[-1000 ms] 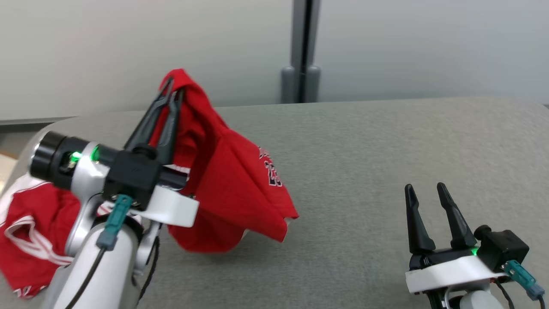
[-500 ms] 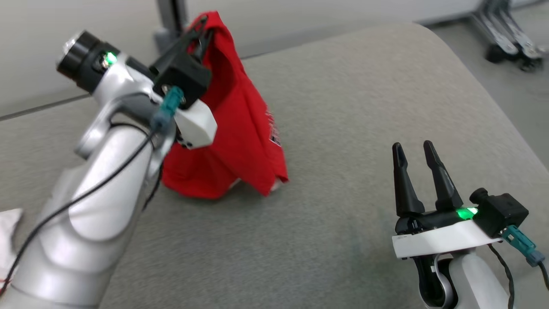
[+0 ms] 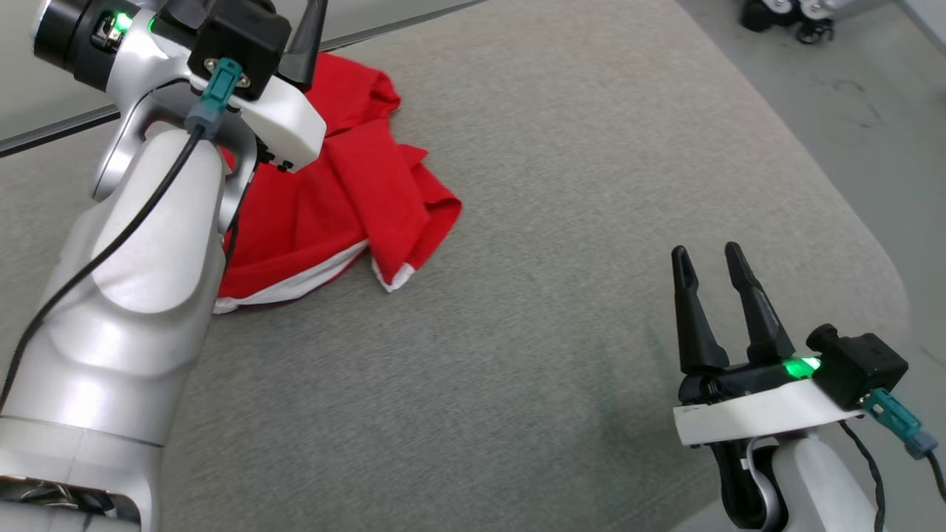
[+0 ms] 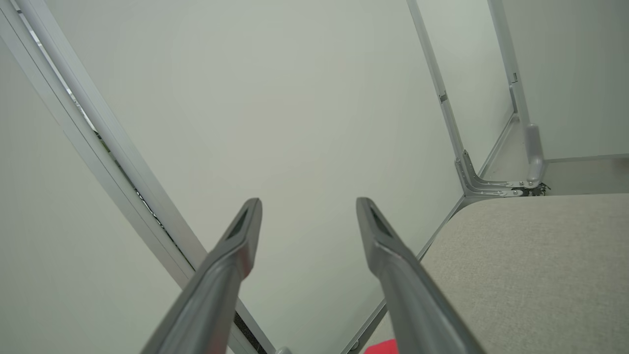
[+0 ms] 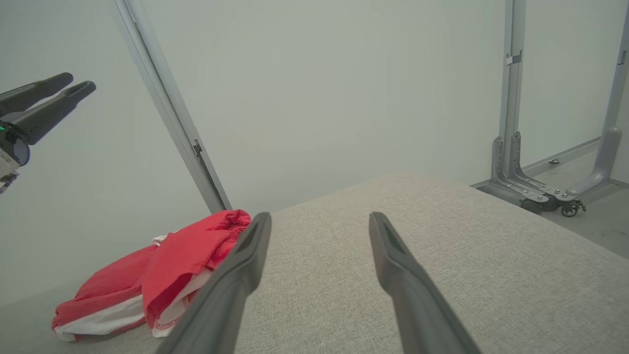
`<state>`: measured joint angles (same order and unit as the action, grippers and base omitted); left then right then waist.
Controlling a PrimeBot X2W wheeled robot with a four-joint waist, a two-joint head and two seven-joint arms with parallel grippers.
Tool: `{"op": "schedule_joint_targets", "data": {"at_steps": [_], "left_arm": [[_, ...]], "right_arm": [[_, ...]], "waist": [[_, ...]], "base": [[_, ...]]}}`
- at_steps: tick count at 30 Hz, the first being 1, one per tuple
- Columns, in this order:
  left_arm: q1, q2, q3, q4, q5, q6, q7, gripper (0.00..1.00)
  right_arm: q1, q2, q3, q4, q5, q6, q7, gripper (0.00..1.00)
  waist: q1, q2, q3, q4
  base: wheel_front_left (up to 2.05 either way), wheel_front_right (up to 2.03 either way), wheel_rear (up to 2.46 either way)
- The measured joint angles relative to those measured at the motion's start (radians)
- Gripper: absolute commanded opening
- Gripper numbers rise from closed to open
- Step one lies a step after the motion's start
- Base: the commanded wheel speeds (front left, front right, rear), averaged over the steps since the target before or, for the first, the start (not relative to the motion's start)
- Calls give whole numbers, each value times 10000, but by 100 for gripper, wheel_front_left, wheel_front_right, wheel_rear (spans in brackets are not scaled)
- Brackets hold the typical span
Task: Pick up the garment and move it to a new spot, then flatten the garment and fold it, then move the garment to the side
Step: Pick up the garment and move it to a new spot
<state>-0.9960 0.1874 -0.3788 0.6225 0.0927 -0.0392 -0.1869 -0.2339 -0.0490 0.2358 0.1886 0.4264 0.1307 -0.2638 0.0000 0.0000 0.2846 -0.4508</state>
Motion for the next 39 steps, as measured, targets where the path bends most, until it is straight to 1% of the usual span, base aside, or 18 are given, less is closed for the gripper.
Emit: {"op": "schedule_joint_targets", "data": {"at_steps": [1, 3, 7, 9, 11, 13, 15, 18, 22, 24, 28, 32, 39], "left_arm": [[91, -19, 100, 58, -171, 84, -299, 100], [380, -82, 219, -23, -416, 174, -529, 100], [1550, -136, 500, -717, -972, 345, -727, 100], [2351, -169, 660, -1248, -1254, 481, -746, 100], [3327, -382, 1018, -1981, -1739, 727, -750, 100], [4417, -522, 1191, -2665, -2088, 809, -765, 100], [5576, -696, 1279, -3285, -2242, 932, -761, 100], [6946, -918, 1442, -4034, -2575, 965, -765, 100], [8288, -1172, 1476, -4709, -2704, 947, -763, 100], [8766, -1262, 1469, -4963, -2702, 951, -765, 100], [9380, -1360, 1567, -5388, -2713, 1078, -765, 100], [9516, -1363, 1668, -5590, -2876, 1168, -765, 100], [9435, -1383, 1172, -5601, -2673, 1231, -765, 100]], "right_arm": [[54, -4, -196, 29, -211, 0, 0, 100], [89, 2, -418, 69, -491, 0, -2, 100], [246, 4, -792, 186, -1035, 0, 0, 100], [379, 4, -955, 249, -1315, 0, -2, 100], [520, 6, -1118, 313, -1586, 0, 0, 100], [694, 2, -1218, 399, -1816, 0, -2, 100], [875, 4, -1315, 466, -1787, 0, 0, 100], [996, 4, -1367, 571, -1839, 0, -2, 100], [1155, 2, -1484, 629, -2021, 0, 0, 100], [1256, 4, -1534, 642, -2063, 0, 0, 100], [1527, 0, -1526, 798, -2077, 0, 0, 100], [1526, 6, -1515, 817, -2109, 0, 0, 100], [1485, -4, -1509, 1208, -2497, 0, -2, 100]], "waist": [[0, 0, -36, 263], [0, 0, -127, 614], [0, 0, -441, 1516], [0, 0, -622, 2016], [0, 0, -821, 2523], [0, 0, -1040, 3026], [0, 1, -1269, 3498], [0, 0, -1595, 4173], [0, 0, -1993, 4927], [-1, 0, -2191, 5201], [0, 0, -2540, 5535], [0, 0, -2580, 5656], [0, 1, -2383, 5767]], "base": [[0, 0, 0], [0, 0, 0], [0, 0, 0], [0, 0, 0], [0, 0, 0], [0, 0, 0], [0, 0, 0], [0, 0, 0], [0, 0, 0], [0, 0, 0], [0, 0, 0], [0, 0, 0], [0, 0, 0]]}}
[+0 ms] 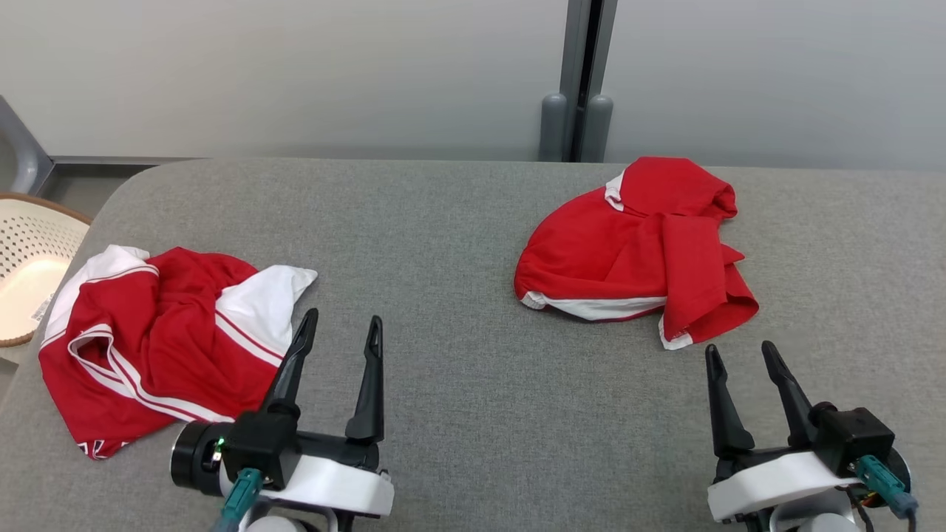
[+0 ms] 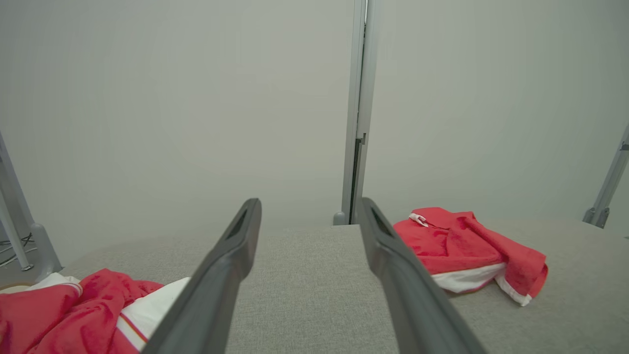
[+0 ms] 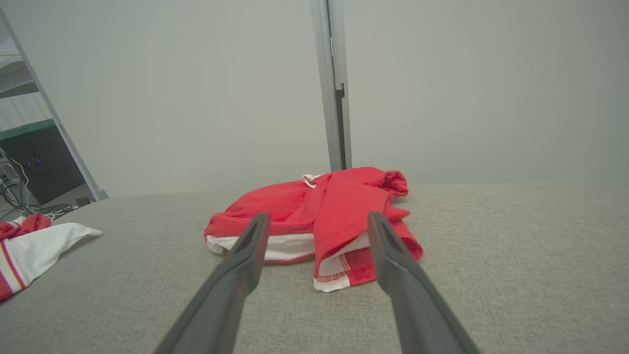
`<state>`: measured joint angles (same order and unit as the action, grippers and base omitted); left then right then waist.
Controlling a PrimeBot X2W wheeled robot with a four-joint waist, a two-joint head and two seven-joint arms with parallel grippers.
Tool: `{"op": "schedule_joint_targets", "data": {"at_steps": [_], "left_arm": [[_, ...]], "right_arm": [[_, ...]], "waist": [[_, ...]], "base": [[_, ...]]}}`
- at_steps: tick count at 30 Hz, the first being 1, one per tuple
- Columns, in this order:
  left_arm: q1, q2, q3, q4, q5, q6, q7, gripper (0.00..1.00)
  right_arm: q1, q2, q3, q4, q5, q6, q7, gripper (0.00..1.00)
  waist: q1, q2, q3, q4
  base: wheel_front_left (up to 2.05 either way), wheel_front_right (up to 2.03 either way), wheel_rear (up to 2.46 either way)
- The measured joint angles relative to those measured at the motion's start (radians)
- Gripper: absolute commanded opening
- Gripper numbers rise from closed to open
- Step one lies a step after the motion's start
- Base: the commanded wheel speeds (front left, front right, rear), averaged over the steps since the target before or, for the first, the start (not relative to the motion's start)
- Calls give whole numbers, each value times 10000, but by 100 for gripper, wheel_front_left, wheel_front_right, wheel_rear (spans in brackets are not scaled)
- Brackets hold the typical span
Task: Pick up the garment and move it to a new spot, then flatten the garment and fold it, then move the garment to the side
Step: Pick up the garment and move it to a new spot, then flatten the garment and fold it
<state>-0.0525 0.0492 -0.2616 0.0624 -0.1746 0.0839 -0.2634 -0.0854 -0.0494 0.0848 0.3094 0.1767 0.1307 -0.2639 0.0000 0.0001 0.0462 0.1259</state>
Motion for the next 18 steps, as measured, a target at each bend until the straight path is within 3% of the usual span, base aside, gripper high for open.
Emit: {"op": "schedule_joint_targets", "data": {"at_steps": [6, 18], "left_arm": [[-263, -2, -368, 23, -92, 54, 0, 100], [-1173, -2, -1093, 150, -366, 224, 0, 100]], "right_arm": [[-815, 12, 272, 1041, -59, 0, 88, 100], [-2754, 4, -470, 3482, -138, 0, 148, 100]], "waist": [[0, 0, 545, 109], [0, 0, 1905, 726]], "base": [[0, 0, 0], [0, 0, 0]]}}
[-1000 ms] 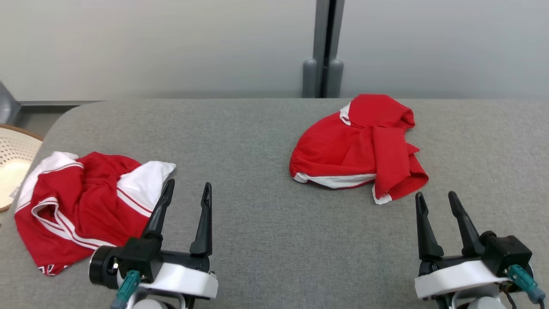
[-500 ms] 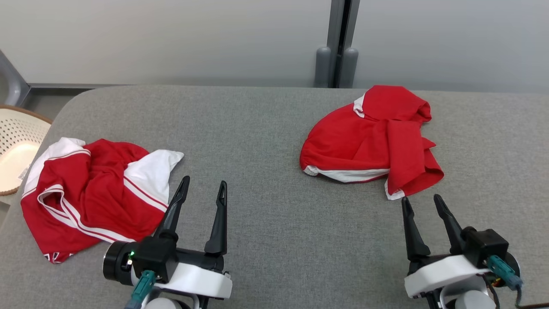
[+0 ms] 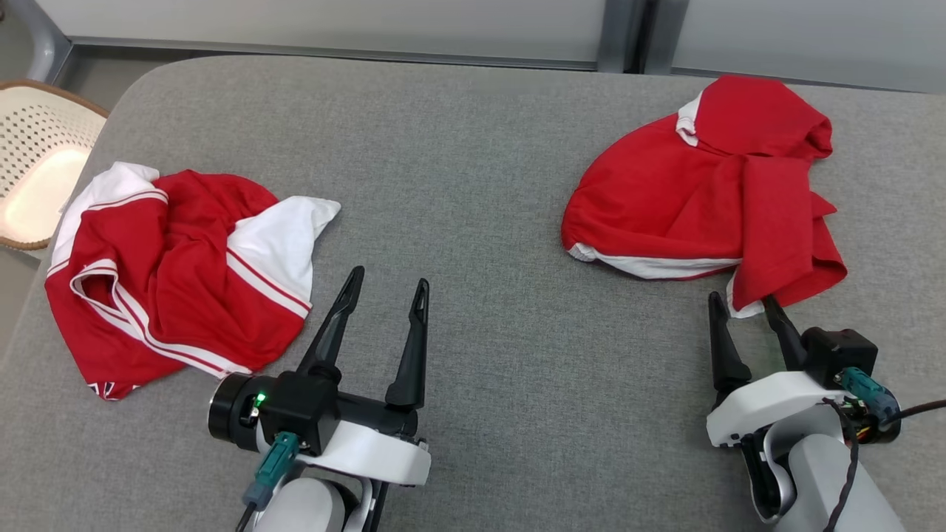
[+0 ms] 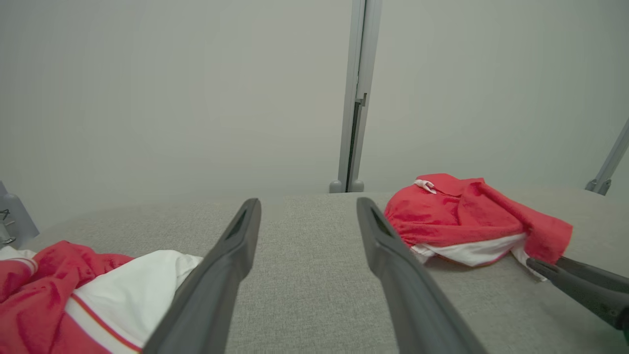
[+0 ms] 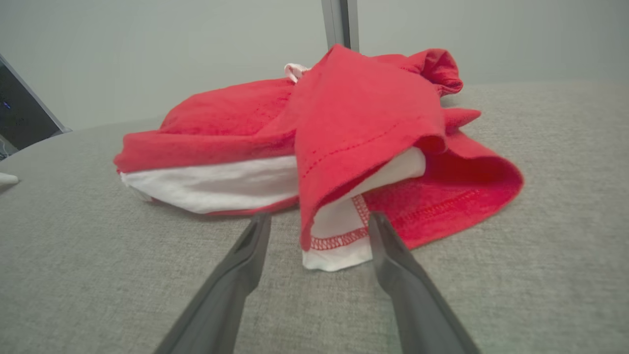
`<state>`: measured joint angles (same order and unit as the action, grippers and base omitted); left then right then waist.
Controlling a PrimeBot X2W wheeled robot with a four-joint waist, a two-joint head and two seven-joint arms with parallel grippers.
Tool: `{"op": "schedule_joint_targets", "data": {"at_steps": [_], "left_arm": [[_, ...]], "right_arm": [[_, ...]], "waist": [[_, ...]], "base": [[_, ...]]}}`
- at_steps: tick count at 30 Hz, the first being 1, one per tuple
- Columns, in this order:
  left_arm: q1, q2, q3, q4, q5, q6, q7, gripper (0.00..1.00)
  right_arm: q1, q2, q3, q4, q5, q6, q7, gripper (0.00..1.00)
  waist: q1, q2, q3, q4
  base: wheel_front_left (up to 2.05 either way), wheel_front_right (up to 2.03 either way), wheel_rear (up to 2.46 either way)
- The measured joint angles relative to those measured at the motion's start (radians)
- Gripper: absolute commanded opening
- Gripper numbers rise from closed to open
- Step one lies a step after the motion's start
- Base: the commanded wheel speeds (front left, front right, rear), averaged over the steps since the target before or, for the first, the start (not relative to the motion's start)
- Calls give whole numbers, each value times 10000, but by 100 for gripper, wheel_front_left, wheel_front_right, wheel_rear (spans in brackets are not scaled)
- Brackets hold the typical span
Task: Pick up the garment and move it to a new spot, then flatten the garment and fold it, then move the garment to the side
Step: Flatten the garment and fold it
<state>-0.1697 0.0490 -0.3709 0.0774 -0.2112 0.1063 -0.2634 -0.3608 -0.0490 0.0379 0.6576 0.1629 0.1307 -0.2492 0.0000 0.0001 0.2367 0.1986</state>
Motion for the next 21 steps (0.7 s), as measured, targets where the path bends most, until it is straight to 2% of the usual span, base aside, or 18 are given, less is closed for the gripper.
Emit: {"op": "schedule_joint_targets", "data": {"at_steps": [4, 5, 6, 12, 21], "left_arm": [[-60, 0, -102, 173, -38, 50, 0, 100], [-114, 2, -121, 211, -38, 52, 0, 100], [-179, 2, -136, 232, -38, 75, 0, 100], [-238, 0, -270, 372, -23, 92, 0, 100], [-255, -2, -207, 769, 130, -75, 0, 100]], "right_arm": [[-261, 0, 63, 443, -77, 0, -67, 100], [-331, -2, 98, 529, -79, 0, -73, 44], [-387, -2, 125, 617, -77, 0, -77, 0], [-469, 15, 357, 696, 82, 0, -104, 0], [383, -132, 529, -748, 571, 0, -119, 0]], "waist": [[0, 0, 191, 154], [0, 0, 212, 165], [0, 0, 216, 160], [0, 0, 76, -64], [0, 0, -245, -1183]], "base": [[0, 0, 0], [0, 0, 0], [0, 0, 0], [0, 0, 0], [0, 0, 0]]}}
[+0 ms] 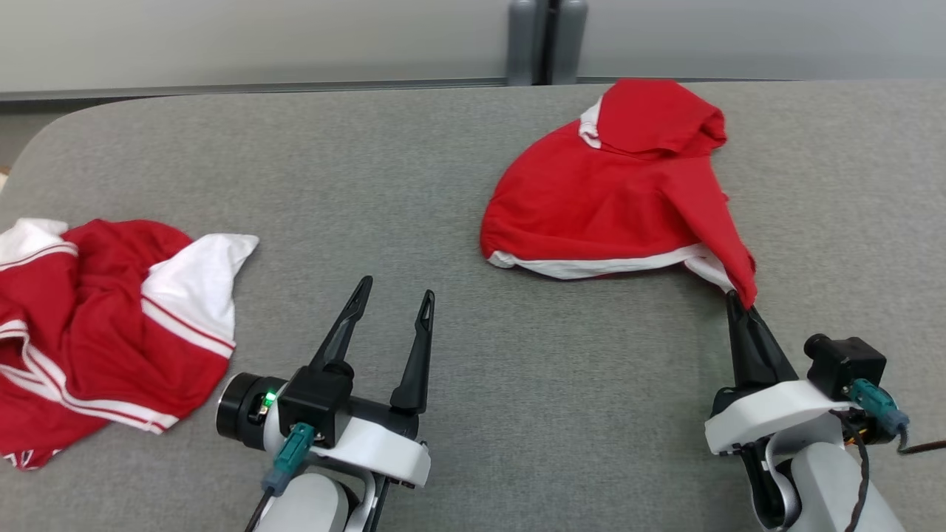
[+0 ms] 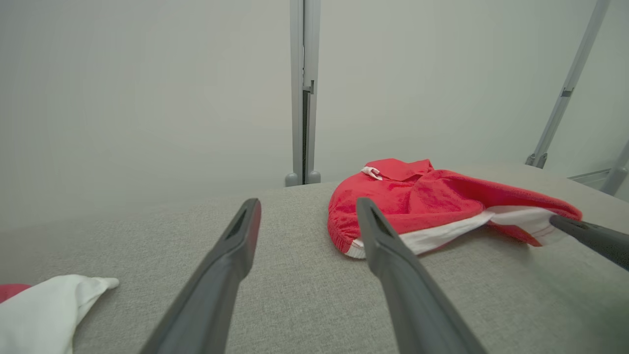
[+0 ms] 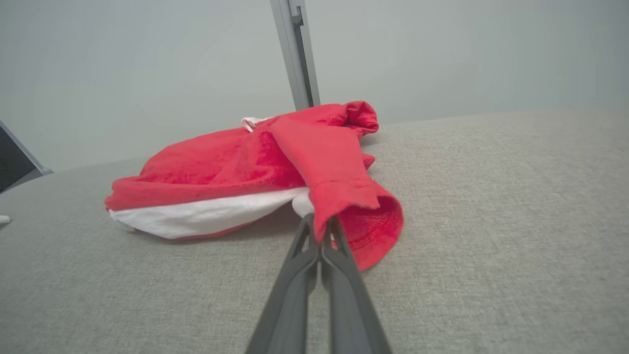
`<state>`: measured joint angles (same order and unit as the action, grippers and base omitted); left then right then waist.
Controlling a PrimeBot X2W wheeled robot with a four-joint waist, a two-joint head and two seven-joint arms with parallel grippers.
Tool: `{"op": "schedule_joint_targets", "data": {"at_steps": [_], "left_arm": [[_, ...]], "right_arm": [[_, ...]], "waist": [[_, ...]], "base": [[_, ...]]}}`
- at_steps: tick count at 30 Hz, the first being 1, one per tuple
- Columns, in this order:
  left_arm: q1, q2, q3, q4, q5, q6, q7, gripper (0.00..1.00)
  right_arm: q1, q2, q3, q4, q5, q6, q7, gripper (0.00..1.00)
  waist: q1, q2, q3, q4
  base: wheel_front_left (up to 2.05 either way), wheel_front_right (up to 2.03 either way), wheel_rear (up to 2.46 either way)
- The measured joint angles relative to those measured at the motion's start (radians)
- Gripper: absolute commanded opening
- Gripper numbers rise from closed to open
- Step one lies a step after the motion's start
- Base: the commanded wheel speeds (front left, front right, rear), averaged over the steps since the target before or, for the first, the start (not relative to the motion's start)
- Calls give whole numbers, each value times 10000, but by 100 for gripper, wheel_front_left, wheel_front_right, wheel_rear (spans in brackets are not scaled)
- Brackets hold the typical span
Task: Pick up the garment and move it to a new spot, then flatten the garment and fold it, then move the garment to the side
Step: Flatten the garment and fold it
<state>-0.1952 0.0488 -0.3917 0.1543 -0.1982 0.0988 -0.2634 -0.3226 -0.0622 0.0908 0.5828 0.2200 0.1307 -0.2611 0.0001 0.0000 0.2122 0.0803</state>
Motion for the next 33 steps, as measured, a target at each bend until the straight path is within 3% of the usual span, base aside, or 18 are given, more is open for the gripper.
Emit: {"op": "schedule_joint_targets", "data": {"at_steps": [5, 11, 15, 20, 23, 31, 32, 33], "left_arm": [[-471, -4, -86, 961, 167, -286, -2, 100], [-1701, -4, -56, 3302, 531, -497, -8, 100], [-2490, 13, -44, 4420, 719, -602, -8, 100], [-3091, 6, -58, 5319, 460, -1032, -8, 100], [-3350, 10, -161, 5636, -123, -1344, -12, 100], [-3912, 36, -1003, 6144, -1198, -1536, -25, 100], [-3945, 31, -1078, 6146, -1289, -1538, -25, 88], [-3976, 29, -1127, 6111, -1392, -1528, -23, 46]], "right_arm": [[165, -278, 209, -951, 627, 0, 314, 0], [163, -591, 374, -1833, 995, 0, 800, 0], [156, -650, 305, -2021, 1009, 0, 957, 0], [128, -665, 316, -2127, 1024, 0, 1074, 0], [92, -656, 334, -2142, 1024, 2, 1074, 0], [12, -583, 420, -2059, 959, 0, 968, 0], [-17, -581, 420, -2036, 949, 0, 941, 0], [-39, -579, 414, -2015, 947, 0, 924, 0]], "waist": [[-1, 0, 18, -857], [0, 0, 478, -1753], [0, 0, 826, -2047], [-1, 0, 1188, -2297], [0, 0, 1337, -2398], [-1, 1, 1516, -2502], [-1, 0, 1519, -2501], [0, 0, 1518, -2497]], "base": [[0, 0, 0], [0, 0, 0], [0, 0, 0], [0, 0, 0], [0, 0, 0], [0, 0, 0], [0, 0, 0], [0, 0, 0]]}}
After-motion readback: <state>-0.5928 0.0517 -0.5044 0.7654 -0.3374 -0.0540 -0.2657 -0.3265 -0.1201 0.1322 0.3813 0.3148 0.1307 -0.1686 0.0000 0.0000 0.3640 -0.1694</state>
